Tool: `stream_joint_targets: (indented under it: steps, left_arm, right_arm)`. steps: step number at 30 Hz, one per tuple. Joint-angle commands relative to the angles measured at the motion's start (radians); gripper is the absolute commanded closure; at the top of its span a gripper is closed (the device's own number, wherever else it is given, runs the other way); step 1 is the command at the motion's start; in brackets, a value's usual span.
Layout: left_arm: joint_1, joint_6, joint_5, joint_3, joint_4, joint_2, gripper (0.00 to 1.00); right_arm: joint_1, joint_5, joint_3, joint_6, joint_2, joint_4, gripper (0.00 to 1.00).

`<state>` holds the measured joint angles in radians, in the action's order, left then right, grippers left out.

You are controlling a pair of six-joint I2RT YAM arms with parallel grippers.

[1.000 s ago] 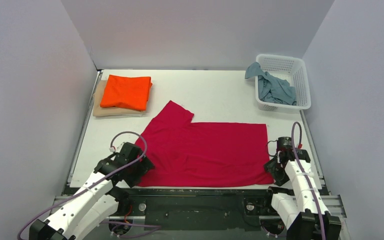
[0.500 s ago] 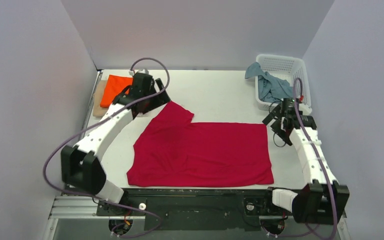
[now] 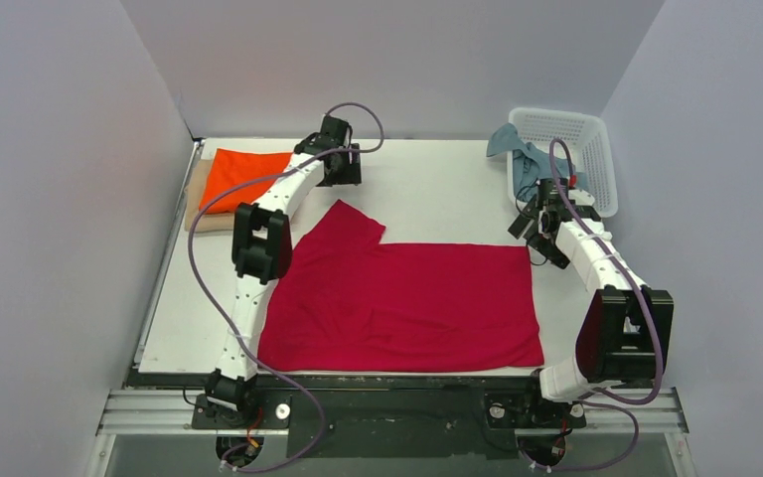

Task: Fold and stack the t-shirts
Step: Grab the side of the flattened tshirt furthest away from the robot with both arms

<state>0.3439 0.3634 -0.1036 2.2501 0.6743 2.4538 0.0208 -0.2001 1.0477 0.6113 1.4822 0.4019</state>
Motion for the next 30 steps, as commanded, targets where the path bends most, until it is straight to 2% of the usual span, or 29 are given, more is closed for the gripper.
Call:
stream_joint_targets:
  steps: [1, 5, 12, 18, 22, 25, 30]
  left_arm:
    - [-0.001, -0.072, -0.058, 0.19, 0.154, 0.099, 0.24]
    - [0.0, -0.07, -0.068, 0.114, 0.128, 0.1, 0.34]
    - [0.012, -0.049, -0.044, -0.035, 0.109, 0.029, 0.42]
    - [0.029, -0.03, -0.061, -0.177, 0.081, -0.032, 0.54]
    - [0.029, -0.014, -0.03, -0.203, 0.062, -0.037, 0.77]
    - [0.029, -0.003, -0.025, -0.192, 0.058, -0.034, 1.0]
    - [0.03, -0.009, -0.024, -0.199, 0.027, -0.073, 1.0]
  right_arm:
    - [0.009, -0.047, 0.032, -0.007, 0.016, 0.002, 0.04]
    - [0.009, -0.034, 0.028, -0.004, 0.029, 0.003, 0.04]
    - [0.01, -0.04, 0.03, 0.015, 0.048, 0.014, 0.05]
    - [0.01, -0.071, 0.038, 0.024, 0.072, 0.009, 0.06]
    - [0.009, -0.06, 0.045, 0.04, 0.129, -0.054, 0.1]
    - [0.002, -0.046, 0.064, 0.056, 0.193, -0.118, 0.17]
    - [-0.014, -0.062, 0.124, 0.067, 0.299, -0.144, 0.23]
